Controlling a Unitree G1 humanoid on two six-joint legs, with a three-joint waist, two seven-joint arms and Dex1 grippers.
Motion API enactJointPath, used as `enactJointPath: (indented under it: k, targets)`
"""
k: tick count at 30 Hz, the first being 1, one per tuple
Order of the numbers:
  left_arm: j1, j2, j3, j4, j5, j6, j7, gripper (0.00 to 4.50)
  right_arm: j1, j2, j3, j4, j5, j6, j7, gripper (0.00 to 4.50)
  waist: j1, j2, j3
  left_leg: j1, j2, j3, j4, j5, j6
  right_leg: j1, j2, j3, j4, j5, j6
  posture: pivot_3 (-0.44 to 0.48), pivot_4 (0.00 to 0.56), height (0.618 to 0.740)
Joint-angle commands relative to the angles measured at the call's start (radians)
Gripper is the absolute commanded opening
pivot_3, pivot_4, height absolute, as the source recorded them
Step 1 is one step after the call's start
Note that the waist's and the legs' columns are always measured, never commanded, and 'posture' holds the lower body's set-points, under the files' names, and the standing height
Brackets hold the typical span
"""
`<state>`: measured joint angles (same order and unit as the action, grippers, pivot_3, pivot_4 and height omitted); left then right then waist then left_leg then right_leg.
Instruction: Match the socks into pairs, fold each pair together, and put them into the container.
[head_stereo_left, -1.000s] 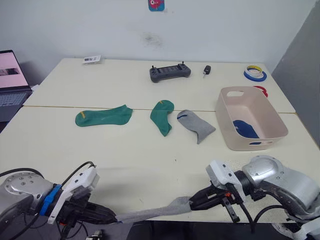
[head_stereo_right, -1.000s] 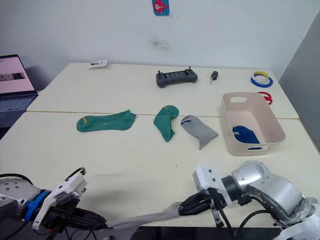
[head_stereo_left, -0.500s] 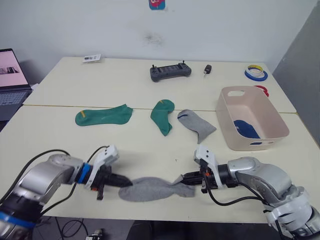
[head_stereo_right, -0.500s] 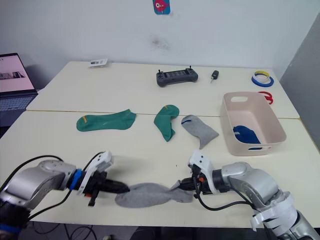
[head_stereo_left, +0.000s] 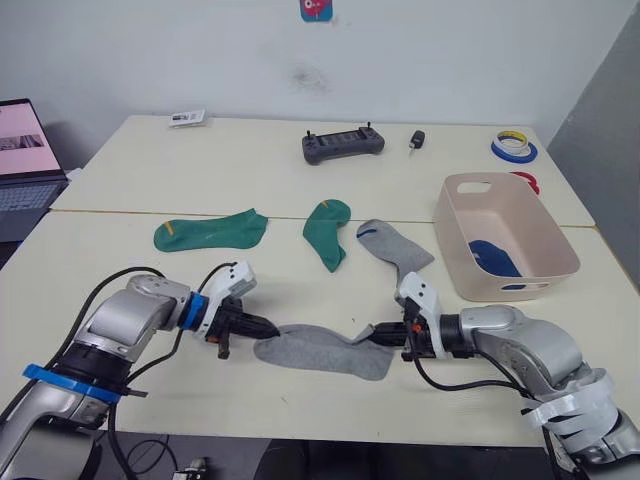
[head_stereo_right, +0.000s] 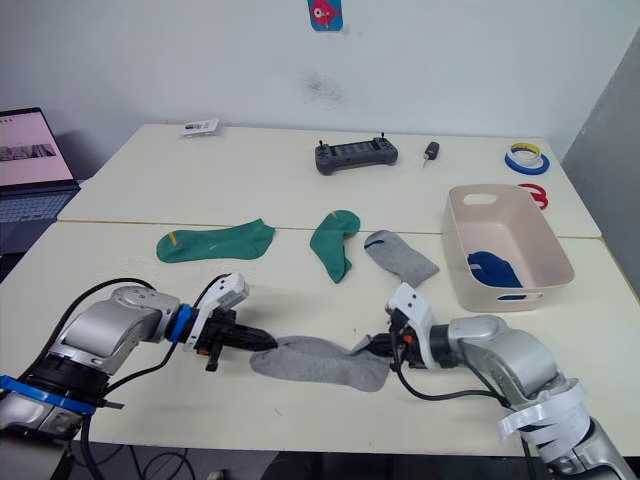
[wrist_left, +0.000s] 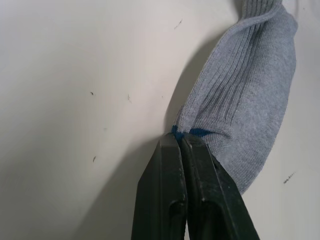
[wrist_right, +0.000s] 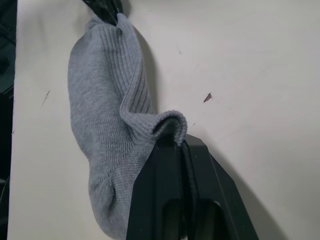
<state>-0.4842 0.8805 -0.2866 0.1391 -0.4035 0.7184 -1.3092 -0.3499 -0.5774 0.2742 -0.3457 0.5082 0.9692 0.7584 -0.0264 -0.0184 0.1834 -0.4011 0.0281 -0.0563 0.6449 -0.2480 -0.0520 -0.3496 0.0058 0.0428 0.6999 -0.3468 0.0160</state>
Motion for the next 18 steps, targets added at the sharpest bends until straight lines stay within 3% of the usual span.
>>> enactJointPath:
  k: [1, 2, 3, 12, 17, 18]
  targets:
    - [0.002, -0.016, 0.005, 0.021, 0.036, 0.022, 0.034, 0.0, -0.01, 0.008, -0.048, -0.012, 0.019, 0.016, -0.016, 0.75, 0.0, 0.0, 0.0, 0.0, 0.0, 0.0, 0.0, 0.0, 0.0, 0.0, 0.0, 0.0, 0.0, 0.0, 0.0, 0.0, 0.15, 0.74]
    - [0.005, -0.018, 0.014, 0.022, 0.045, 0.002, 0.046, 0.0, -0.012, 0.011, -0.058, -0.01, 0.018, 0.018, -0.023, 1.04, 0.0, 0.0, 0.0, 0.0, 0.0, 0.0, 0.0, 0.0, 0.0, 0.0, 0.0, 0.0, 0.0, 0.0, 0.0, 0.0, 0.15, 0.74]
    - [0.008, -0.018, 0.024, 0.023, 0.049, -0.011, 0.051, 0.44, -0.013, 0.013, -0.066, -0.009, 0.017, 0.018, -0.027, 1.42, 0.0, 0.0, 0.0, 0.0, 0.0, 0.0, 0.0, 0.0, 0.0, 0.0, 0.0, 0.0, 0.0, 0.0, 0.0, 0.0, 0.15, 0.74]
    - [0.038, -0.013, 0.114, 0.022, 0.071, -0.115, 0.129, 2.9, 0.006, -0.05, -0.093, -0.036, 0.008, -0.004, 0.004, 4.5, -0.003, 0.0, 0.0, 0.0, 0.001, -0.001, 0.0, 0.0, 0.0, 0.0, 0.0, 0.0, 0.0, 0.0, 0.0, 0.0, 0.15, 0.74]
    - [0.111, -0.042, 0.251, -0.068, 0.005, -0.19, 0.183, 4.28, 0.048, -0.085, -0.119, -0.091, -0.029, -0.153, 0.022, 4.5, -0.003, 0.0, 0.0, 0.0, 0.002, 0.0, -0.001, 0.0, 0.0, -0.001, -0.003, 0.0, 0.0, 0.0, 0.0, 0.0, 0.15, 0.74]
    - [0.14, -0.038, 0.273, -0.105, -0.019, -0.173, 0.176, 4.28, 0.059, -0.09, -0.131, -0.106, -0.02, -0.163, 0.029, 4.5, -0.004, -0.001, 0.0, -0.001, 0.002, -0.001, -0.001, 0.0, 0.0, -0.001, -0.003, 0.001, 0.0, 0.0, 0.0, 0.0, 0.15, 0.74]
